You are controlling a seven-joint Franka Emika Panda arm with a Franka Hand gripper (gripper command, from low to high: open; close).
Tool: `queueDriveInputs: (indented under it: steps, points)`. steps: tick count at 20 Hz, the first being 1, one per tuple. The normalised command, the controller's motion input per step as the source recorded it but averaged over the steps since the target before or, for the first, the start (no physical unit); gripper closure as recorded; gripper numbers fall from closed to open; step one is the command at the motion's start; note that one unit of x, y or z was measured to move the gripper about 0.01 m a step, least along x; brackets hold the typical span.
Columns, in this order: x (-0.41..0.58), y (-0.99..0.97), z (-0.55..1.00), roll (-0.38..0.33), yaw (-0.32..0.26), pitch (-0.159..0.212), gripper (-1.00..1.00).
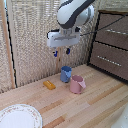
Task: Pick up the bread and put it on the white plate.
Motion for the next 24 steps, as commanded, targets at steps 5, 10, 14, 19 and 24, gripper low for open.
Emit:
queueDriveInputs:
  steps: [5,10,14,19,24]
  points:
    - [0.363,0.45,-0.21,-0.073,0.138,0.071,-1.00]
    - [0.407,0.37,-0.29,-0.075,0.147,0.059,-1.00]
    - [0.466,0.14,-0.41,-0.049,0.164,0.038,-1.00]
    - [0.459,0.03,-0.45,-0.038,0.123,0.024,-1.00]
    - [0.373,0.00,-0.37,-0.005,0.018,0.006,-1.00]
